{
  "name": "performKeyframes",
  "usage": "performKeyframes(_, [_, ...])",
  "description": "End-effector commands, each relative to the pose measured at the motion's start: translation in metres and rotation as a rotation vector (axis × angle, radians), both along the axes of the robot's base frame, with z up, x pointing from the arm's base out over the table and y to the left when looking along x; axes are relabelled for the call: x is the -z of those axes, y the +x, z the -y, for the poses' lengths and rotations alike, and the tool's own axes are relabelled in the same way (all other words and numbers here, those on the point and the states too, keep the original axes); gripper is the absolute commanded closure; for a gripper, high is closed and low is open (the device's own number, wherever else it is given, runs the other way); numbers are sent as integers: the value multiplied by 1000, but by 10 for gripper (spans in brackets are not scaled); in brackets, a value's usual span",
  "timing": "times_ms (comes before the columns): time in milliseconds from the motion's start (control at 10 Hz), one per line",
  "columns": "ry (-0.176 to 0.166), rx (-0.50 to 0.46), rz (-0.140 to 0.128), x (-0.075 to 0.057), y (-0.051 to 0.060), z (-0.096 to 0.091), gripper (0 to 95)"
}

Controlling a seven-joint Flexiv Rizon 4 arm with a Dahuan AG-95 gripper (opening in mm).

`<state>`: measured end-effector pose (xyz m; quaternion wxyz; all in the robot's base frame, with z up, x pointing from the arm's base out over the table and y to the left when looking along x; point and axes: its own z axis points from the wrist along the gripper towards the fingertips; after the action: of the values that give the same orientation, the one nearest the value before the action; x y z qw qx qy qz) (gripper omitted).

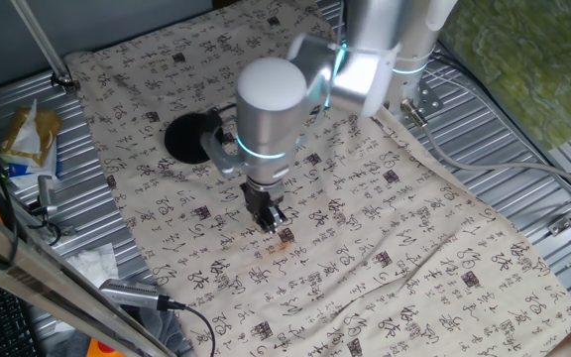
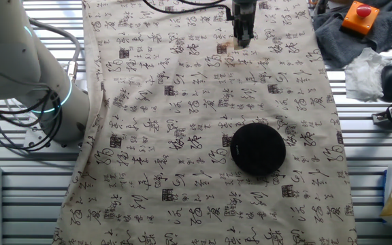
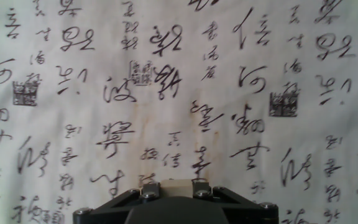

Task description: Remove the object from the scale

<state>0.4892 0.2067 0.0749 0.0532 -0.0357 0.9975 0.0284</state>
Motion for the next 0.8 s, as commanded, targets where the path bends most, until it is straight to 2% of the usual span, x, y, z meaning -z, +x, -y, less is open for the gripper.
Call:
performKeyframes(100, [3,-2,-2,0,1,-2,950])
performKeyframes(400, [1,12,0,-2,2,-3,950])
performKeyframes(800, [-10,40,0,-7,18,-19,950])
